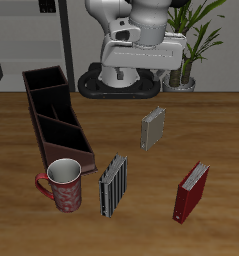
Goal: Place the red book into the right desk caddy's left compartment and place the red mug into the right desk caddy's right compartment
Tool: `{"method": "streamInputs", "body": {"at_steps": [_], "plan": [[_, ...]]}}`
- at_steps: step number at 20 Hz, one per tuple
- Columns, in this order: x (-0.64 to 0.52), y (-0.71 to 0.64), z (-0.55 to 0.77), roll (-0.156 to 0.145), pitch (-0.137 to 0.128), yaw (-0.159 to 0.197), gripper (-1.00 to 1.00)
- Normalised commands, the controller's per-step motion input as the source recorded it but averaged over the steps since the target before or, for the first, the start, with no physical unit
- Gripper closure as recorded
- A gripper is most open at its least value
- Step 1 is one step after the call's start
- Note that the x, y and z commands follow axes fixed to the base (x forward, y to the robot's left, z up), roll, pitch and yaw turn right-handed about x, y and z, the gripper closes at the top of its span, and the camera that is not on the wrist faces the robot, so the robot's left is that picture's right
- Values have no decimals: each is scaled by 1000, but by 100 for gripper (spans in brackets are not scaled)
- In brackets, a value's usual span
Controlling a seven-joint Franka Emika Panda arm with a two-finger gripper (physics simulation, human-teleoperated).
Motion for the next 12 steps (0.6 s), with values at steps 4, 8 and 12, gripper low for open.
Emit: {"method": "streamInputs", "body": {"at_steps": [4, 8, 12], "plan": [[179, -131, 49, 4, -9, 11, -100], [235, -181, 43, 15, -9, -5, -100], [189, -166, 33, 33, 13, -30, -100]]}}
